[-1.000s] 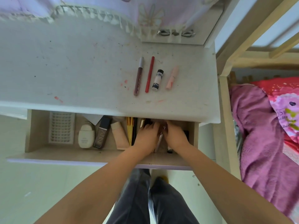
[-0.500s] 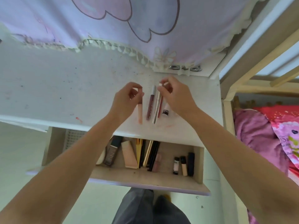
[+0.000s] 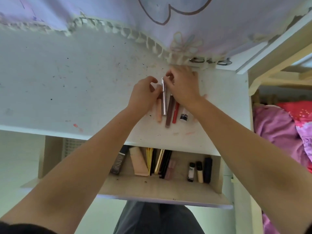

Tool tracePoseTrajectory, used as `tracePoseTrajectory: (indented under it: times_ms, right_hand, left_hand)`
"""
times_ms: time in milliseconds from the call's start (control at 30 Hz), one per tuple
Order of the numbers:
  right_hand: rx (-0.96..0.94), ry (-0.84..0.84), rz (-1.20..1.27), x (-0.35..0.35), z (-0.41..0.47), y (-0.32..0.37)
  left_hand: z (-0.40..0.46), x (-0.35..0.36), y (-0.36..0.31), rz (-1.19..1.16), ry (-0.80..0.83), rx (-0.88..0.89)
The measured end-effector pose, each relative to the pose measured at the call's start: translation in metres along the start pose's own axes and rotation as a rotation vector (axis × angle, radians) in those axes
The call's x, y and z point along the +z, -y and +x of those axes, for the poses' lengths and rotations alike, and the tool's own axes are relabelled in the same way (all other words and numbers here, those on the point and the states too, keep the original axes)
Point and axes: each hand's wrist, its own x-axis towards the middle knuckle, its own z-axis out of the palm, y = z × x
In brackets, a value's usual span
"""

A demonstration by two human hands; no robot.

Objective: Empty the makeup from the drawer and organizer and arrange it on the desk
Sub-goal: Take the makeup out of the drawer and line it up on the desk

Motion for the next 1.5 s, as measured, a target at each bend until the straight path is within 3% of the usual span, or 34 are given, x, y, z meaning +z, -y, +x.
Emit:
tracePoseTrajectory:
  times_ms: [100, 200, 300, 400, 467, 600, 700, 967, 1167, 1367, 1500]
  right_hand:
    - [-0.011, -0.074, 0.104, -0.012, -0.016, -0.008]
    - [-0.113, -0.141, 0.286, -0.041, -0.067, -0.016]
    - [-0.174, -0.016, 0.307, -0.057, -0.151, -0.032]
    - [-0.206, 0.201, 0.137, -0.033, -0.229, -0.063]
    - [-0.18, 0.39, -0.017, -0.005, -0.258, -0.084]
    - [-0.148, 0.527, -0.306, 0.035, -0.268, -0.102]
    - [-0.138, 0.493, -0.475, 0.046, -0.265, -0.097]
    - [-0.12, 0.405, -0.349, 0.036, -0.269, -0.093]
    - [-0.102, 0.522, -0.21, 0.019, -0.264, -0.097]
    - [0.127, 0.488, 0.271, -0.061, -0.238, -0.094]
    - [0.32, 0.225, 0.564, -0.116, -0.188, -0.107]
  left_hand:
    - [-0.011, -0.002, -0.002, 0.019, -0.016, 0.018]
    - [-0.056, -0.005, -0.003, 0.023, -0.077, 0.15]
    - [-0.131, 0.008, 0.004, 0.044, 0.101, 0.348]
    - [-0.185, 0.049, 0.016, 0.194, 0.429, 0.443]
    - [-0.195, 0.087, 0.025, 0.287, 0.55, 0.409]
    - [-0.192, 0.151, 0.038, 0.429, 0.584, 0.278]
    - [-0.192, 0.173, 0.041, 0.515, 0.623, 0.266]
    - [-0.193, 0.164, 0.04, 0.21, 0.581, 0.131]
    - [-0.195, 0.159, 0.026, 0.148, 0.581, 0.105]
    - [-0.179, 0.083, -0.018, 0.056, 0.443, 0.287]
    - [-0.128, 0.048, -0.075, -0.034, 0.227, 0.42]
